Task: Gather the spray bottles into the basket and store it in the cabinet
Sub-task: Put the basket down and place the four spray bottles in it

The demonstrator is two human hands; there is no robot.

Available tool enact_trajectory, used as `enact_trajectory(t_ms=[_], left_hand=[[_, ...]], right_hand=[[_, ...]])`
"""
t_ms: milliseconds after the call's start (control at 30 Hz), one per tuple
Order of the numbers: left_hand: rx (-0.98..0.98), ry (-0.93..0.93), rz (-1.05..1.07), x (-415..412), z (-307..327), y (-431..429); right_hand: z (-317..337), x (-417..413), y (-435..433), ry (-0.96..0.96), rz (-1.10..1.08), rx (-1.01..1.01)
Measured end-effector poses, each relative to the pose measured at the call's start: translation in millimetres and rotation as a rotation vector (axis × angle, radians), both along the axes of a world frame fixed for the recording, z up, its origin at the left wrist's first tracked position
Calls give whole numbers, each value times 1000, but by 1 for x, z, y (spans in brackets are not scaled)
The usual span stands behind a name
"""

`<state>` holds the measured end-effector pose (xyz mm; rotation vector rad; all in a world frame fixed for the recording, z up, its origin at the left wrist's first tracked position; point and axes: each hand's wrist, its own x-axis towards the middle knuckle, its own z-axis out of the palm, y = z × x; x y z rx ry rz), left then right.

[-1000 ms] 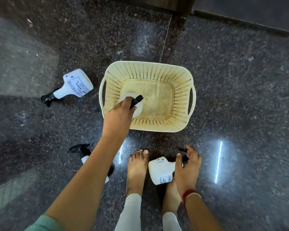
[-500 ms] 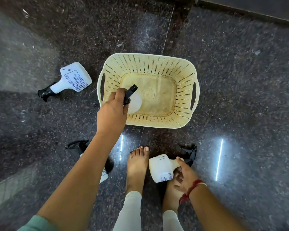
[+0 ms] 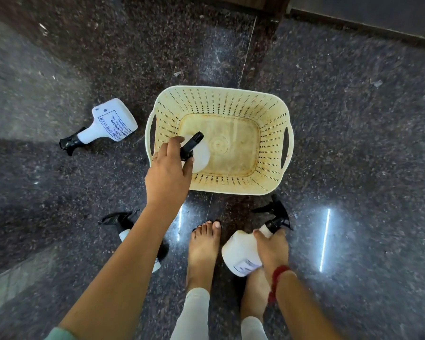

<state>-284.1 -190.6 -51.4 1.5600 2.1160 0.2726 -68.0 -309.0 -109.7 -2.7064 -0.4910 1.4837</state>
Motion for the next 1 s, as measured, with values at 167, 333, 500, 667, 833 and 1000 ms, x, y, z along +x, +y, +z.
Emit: enact_trajectory(t_ms=[167, 333, 500, 667, 833, 1000], left_hand=[[-74, -104, 109, -1, 7, 8], [-99, -99, 94, -1, 11, 19], [-114, -120, 89, -2, 12, 18], [-100, -67, 82, -5, 10, 14], [-70, -104, 171, 1, 10, 9], [-51, -86, 147, 3, 10, 8]], right_hand=[[105, 5, 7, -99, 300, 317], [177, -6, 66, 48, 147, 743], [165, -31, 141, 242, 177, 1013], [114, -43, 197, 295, 373, 1098], [67, -55, 218, 409, 518, 991], [33, -57, 223, 410, 723, 770]])
